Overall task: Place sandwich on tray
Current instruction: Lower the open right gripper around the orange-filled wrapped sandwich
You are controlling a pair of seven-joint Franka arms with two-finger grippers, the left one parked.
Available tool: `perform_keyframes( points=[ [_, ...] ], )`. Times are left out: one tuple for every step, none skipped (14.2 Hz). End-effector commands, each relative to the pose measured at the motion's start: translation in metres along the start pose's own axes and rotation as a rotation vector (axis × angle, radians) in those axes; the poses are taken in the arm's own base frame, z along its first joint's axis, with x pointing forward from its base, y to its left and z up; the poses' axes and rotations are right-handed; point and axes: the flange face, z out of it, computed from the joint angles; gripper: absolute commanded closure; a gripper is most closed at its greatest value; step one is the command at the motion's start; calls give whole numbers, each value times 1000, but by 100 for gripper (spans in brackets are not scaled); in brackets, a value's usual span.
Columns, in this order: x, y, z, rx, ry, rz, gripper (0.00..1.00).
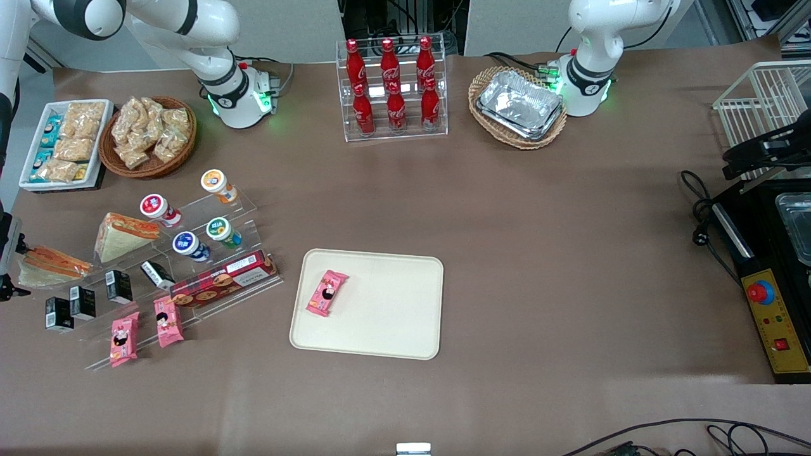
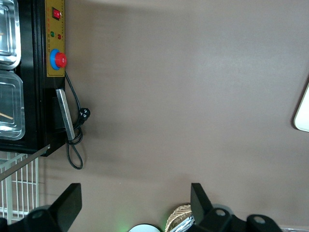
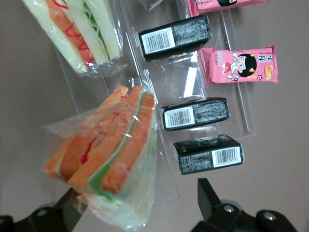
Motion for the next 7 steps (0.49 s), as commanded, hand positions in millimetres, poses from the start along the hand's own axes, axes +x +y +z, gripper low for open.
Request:
perform_keyframes(
  points=[
    [5,2,10,-25,11,-3,1],
    [6,2,10,-26,12,0,6],
    [6,3,10,-35,20,7,20],
    [6,3,11,-38,25,18,31],
    [6,5,10,-42,24,18,50],
    [6,7,9,-46,23,23,64],
    [6,8,7,-53,24,31,75]
  ],
)
